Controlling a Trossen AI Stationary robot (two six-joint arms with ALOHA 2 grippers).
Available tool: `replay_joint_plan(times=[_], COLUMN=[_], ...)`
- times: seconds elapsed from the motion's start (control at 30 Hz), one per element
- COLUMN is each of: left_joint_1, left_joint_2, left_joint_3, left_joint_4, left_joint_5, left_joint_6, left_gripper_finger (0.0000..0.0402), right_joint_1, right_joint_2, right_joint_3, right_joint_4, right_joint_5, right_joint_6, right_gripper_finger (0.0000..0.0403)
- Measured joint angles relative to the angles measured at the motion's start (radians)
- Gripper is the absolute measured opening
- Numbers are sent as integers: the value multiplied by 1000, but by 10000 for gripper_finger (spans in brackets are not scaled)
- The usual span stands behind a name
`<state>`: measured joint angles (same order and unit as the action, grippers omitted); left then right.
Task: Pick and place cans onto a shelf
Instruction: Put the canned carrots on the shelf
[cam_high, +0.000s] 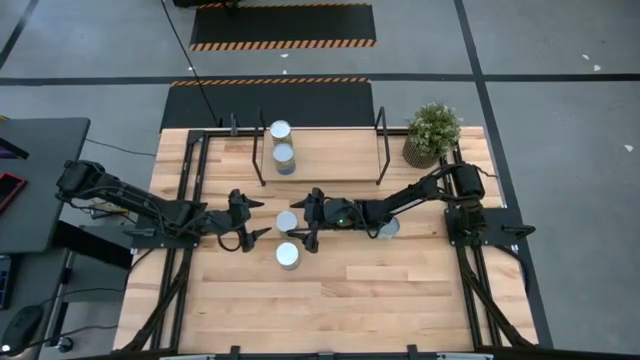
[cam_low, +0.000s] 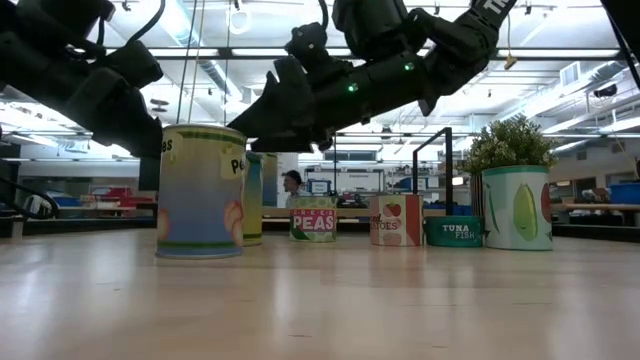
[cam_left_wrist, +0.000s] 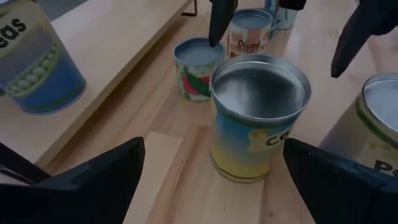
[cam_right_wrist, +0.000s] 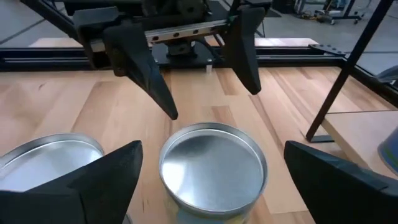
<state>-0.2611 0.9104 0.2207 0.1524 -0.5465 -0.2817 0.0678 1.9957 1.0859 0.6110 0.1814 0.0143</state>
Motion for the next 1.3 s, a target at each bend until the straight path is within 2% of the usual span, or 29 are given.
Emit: replay_joint_plan(times=[0.5,0.87,1.1,1.3], left_joint_1=[0,0,7,27], left_joint_2=[0,5,86,161], left_joint_3=[0,0,0,0], left_joint_4=[-3,9,73,202], left_joint_5=[3,2,3,31], left_joint_6=[-17,-16,10,61], left_gripper_finger=[389,389,389,389], right_joint_1=[9,-7,-28,-34], right_joint_2=[0,84,92,116], right_joint_3=[-14,-9,-5,-6], right_joint_4=[-79,19,65,65], right_joint_5=[14,7,-47,-78], right_joint_6=[8,-3,-15,-10], right_gripper_finger=[398,398,394,358])
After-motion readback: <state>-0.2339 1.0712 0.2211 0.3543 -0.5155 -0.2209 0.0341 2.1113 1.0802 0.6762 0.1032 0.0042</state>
